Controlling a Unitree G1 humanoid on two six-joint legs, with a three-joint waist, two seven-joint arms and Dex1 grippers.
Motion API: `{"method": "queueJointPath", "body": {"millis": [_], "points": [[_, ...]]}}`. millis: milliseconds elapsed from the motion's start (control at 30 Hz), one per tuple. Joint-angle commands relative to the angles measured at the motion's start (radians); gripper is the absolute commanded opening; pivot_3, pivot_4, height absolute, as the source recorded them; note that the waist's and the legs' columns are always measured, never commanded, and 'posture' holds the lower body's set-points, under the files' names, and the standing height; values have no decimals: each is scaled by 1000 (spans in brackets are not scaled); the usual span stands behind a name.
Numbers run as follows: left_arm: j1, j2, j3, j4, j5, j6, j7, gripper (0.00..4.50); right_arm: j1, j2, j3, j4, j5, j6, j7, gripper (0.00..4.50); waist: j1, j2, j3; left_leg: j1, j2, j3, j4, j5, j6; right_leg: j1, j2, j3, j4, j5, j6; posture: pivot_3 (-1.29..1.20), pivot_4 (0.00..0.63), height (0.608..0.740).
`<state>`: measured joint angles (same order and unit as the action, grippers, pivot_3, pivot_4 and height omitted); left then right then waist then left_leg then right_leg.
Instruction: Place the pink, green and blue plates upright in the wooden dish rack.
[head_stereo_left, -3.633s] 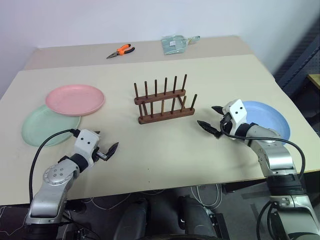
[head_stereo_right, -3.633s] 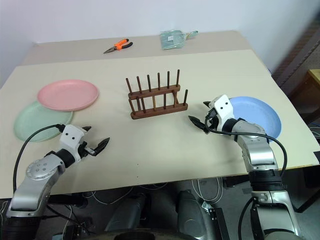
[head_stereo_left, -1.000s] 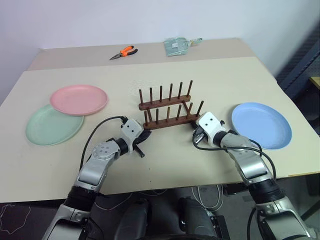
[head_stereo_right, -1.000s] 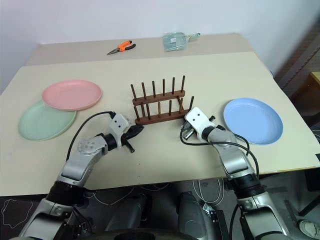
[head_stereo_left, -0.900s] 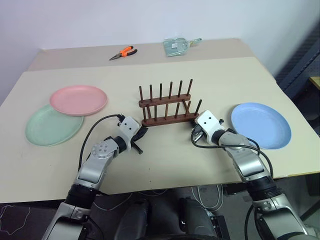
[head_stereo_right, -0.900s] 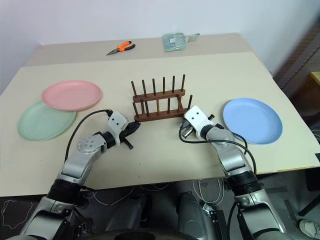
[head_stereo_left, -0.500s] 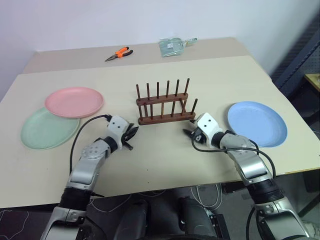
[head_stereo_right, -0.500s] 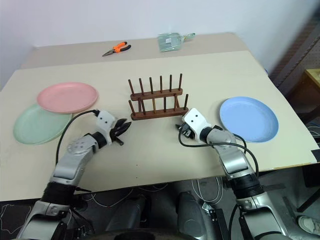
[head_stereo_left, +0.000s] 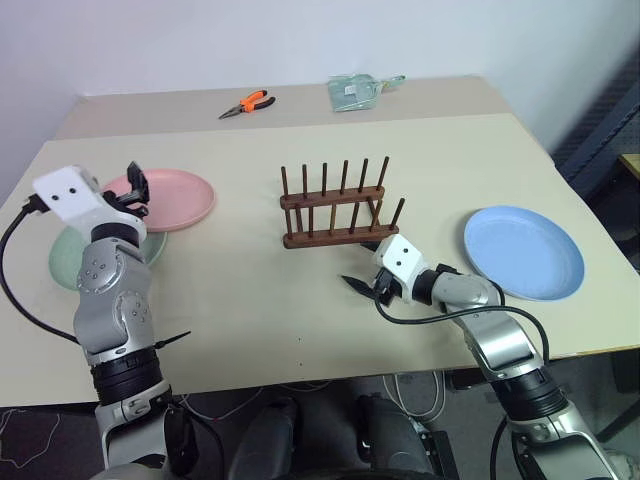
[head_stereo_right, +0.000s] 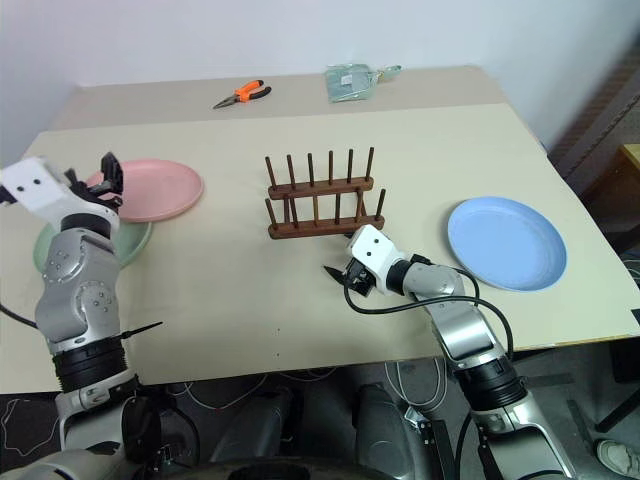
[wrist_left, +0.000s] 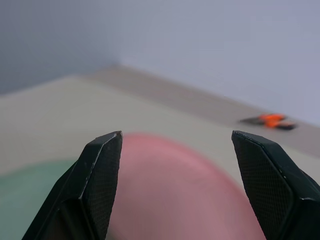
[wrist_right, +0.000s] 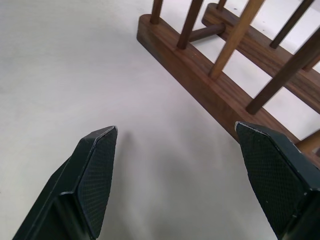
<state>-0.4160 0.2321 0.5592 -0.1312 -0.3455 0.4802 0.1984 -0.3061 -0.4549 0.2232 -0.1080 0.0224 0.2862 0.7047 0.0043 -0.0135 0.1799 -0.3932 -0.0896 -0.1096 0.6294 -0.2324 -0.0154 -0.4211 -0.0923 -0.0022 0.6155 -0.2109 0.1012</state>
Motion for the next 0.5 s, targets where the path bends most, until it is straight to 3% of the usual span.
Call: {"method": "queueJointPath", "body": {"millis": [33, 167, 267, 433, 500], "points": [[-38, -18, 134, -28, -88, 83, 135, 3567, -32, 5, -5, 4, 3, -30, 5, 3837, 0, -1, 0, 0, 0, 0, 0, 0, 0, 0, 0, 0, 0, 0, 0, 0, 150, 739], [-62, -17, 199, 22, -211, 173, 134, 3567, -41, 12, -3, 12, 0, -45, 3, 3837, 2, -2, 1, 0, 0, 0, 0, 0, 0, 0, 0, 0, 0, 0, 0, 0, 150, 739], [-98, -12, 234, 96, -297, 210, 117, 2763, -38, 19, -10, 2, -1, -55, -11, 3837, 9, -4, 2, 0, 0, 0, 0, 0, 0, 0, 0, 0, 0, 0, 0, 0, 150, 739], [-131, 21, 234, 192, -347, 223, 90, 316, -26, 21, -29, -14, -9, -65, -43, 3837, 3, -6, 2, 0, 0, -1, 0, 0, 0, 0, 0, 0, 0, 0, 0, 0, 150, 739], [-134, 33, 214, 205, -353, 221, 63, 316, -19, 17, -32, -24, -7, -63, -49, 3837, 2, -6, 2, 0, 0, 0, 0, 0, -1, 0, 0, 0, 0, 0, 0, 0, 150, 739]]}}
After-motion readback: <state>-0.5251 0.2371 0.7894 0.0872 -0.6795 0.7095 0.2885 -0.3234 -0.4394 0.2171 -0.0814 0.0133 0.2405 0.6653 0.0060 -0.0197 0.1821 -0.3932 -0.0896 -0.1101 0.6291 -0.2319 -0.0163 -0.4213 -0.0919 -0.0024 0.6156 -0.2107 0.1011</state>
